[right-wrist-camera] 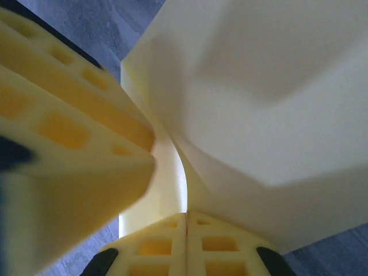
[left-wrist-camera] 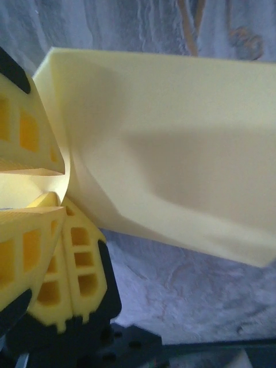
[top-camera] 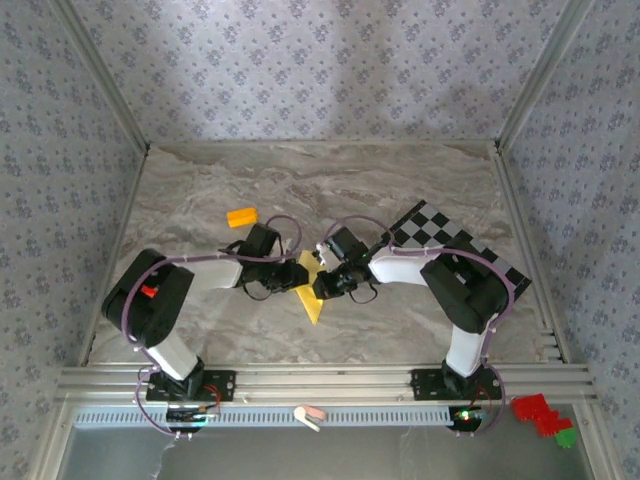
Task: Fold a paper plane with a square sheet of paper (pick it up from the middle)
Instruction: Third fold the triangle at the center of the table.
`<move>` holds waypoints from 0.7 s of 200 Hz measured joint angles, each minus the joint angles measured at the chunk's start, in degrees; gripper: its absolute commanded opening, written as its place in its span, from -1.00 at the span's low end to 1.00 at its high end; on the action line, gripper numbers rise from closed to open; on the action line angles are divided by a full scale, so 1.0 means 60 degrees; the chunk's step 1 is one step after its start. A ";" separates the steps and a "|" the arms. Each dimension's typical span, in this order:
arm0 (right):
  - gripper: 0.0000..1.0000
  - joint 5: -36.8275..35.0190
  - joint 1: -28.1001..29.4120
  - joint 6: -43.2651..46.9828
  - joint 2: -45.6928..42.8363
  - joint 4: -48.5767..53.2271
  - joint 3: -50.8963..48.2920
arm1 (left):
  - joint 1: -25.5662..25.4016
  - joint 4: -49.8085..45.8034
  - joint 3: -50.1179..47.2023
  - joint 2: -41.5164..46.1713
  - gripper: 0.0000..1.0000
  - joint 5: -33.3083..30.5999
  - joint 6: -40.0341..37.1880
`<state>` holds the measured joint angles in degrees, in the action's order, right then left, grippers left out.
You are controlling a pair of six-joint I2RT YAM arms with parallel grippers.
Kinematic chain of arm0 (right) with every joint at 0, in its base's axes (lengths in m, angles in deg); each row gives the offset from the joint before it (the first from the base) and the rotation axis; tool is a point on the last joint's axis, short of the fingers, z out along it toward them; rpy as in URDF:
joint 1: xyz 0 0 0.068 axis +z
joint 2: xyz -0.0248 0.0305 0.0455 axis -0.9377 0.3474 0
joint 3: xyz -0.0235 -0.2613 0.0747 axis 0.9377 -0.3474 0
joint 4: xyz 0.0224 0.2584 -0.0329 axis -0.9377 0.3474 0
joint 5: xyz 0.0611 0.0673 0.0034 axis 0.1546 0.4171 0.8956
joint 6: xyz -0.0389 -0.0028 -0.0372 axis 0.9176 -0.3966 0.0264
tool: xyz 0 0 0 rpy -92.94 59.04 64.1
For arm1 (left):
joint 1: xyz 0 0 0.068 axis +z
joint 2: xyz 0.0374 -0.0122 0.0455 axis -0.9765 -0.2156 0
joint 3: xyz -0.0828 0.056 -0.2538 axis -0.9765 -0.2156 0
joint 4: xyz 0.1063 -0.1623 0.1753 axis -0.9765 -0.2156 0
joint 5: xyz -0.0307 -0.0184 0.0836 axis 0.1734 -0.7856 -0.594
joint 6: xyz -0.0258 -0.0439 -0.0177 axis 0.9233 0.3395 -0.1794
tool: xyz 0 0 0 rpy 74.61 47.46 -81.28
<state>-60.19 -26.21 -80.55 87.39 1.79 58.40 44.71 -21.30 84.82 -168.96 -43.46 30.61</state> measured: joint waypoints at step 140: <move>-0.94 -0.0004 0.0000 0.0102 0.0036 0.0171 0.0117 | 0.0226 0.0087 -0.0011 -0.0331 -0.60 -0.0007 -0.0091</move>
<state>-60.21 -26.21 -79.93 87.61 2.82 59.10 46.07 -20.78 84.76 -170.95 -43.51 30.07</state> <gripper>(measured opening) 0.052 0.204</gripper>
